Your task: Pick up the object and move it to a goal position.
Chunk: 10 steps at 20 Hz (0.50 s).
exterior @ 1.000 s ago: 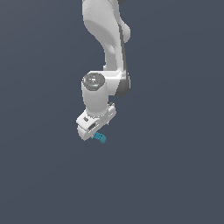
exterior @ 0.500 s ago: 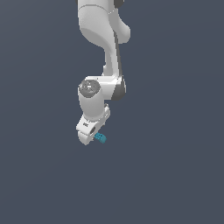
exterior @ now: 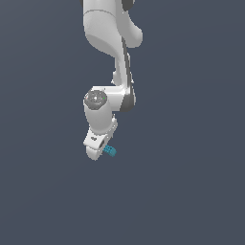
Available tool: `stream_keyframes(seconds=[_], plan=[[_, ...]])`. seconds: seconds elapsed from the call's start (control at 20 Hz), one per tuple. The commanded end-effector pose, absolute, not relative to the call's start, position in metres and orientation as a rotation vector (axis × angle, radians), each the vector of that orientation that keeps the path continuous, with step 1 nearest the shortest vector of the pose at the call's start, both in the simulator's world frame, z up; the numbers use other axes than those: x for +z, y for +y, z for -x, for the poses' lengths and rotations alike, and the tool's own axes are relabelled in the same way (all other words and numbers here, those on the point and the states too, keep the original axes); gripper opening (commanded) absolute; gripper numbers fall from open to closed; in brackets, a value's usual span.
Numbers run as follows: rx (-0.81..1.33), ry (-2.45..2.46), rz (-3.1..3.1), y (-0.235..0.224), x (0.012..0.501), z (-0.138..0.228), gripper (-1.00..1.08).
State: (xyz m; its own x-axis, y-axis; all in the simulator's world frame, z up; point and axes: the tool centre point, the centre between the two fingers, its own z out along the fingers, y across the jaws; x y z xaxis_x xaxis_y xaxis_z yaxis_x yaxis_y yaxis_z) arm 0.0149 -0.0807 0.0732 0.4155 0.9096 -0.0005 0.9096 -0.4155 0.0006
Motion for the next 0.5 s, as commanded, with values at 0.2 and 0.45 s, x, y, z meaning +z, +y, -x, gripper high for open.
stream_keyframes(seconds=[0.2,0.45], plan=[[0.0,1.707,-2.637,-0.081,0.071,-0.015,1.0],[0.0,1.709,-2.636,-0.081,0.054,-0.014,1.0]])
